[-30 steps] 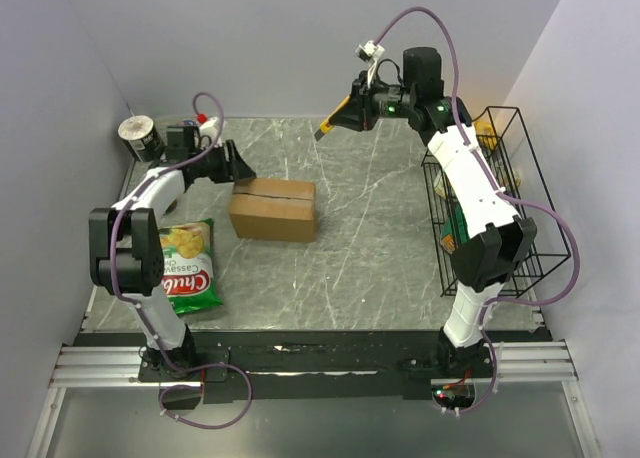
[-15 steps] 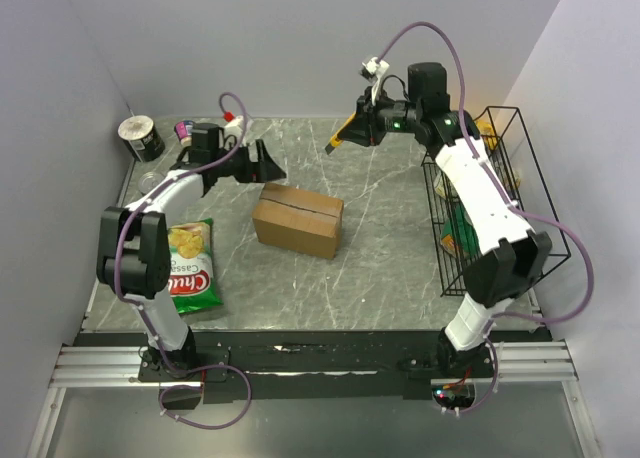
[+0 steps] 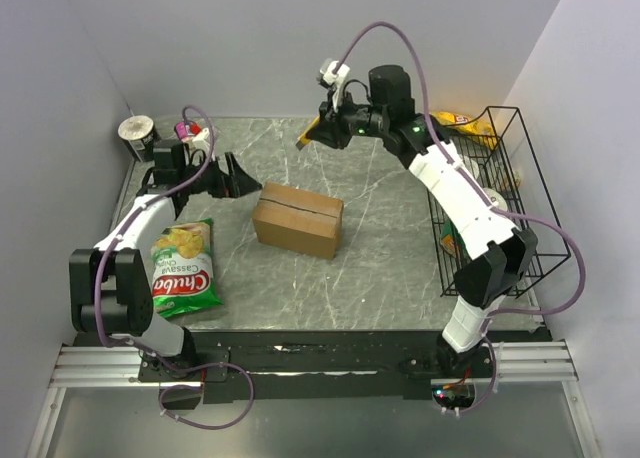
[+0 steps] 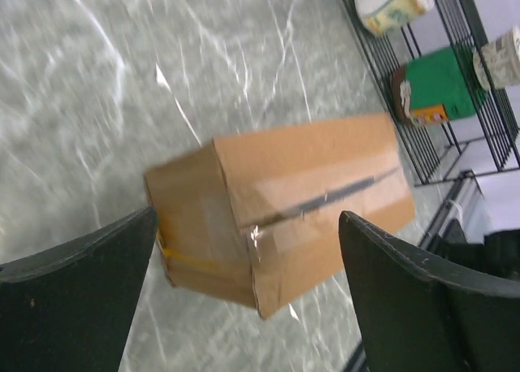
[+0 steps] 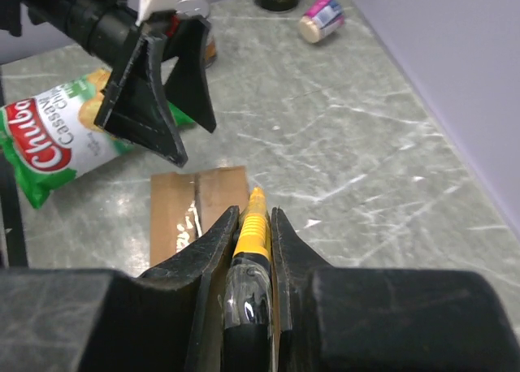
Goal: Unpack the express box
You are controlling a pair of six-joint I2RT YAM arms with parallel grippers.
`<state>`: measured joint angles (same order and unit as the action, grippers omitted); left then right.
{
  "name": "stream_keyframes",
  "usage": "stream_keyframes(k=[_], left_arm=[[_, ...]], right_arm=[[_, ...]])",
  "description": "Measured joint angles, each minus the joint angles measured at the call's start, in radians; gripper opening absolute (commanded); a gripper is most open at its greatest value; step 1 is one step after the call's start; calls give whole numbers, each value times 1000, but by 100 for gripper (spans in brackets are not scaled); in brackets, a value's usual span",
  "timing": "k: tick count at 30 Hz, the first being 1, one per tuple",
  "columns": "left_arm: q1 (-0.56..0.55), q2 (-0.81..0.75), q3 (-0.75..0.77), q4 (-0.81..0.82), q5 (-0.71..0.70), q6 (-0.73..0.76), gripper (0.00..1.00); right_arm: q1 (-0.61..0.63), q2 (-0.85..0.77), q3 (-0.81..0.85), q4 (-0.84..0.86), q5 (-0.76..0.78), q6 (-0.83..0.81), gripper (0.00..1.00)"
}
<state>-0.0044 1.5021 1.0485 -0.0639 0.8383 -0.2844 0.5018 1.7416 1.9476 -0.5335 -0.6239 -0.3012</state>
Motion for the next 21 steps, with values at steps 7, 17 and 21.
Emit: stream_keyframes(k=[7, 17, 21], left_arm=[[47, 33, -45, -17, 93, -16, 91], [61, 111, -97, -10, 252, -13, 88], [58, 146, -97, -17, 267, -5, 86]], right_arm=[[46, 127, 92, -18, -85, 1, 0], [160, 213, 119, 13, 11, 50, 0], [196, 213, 84, 41, 58, 48, 0]])
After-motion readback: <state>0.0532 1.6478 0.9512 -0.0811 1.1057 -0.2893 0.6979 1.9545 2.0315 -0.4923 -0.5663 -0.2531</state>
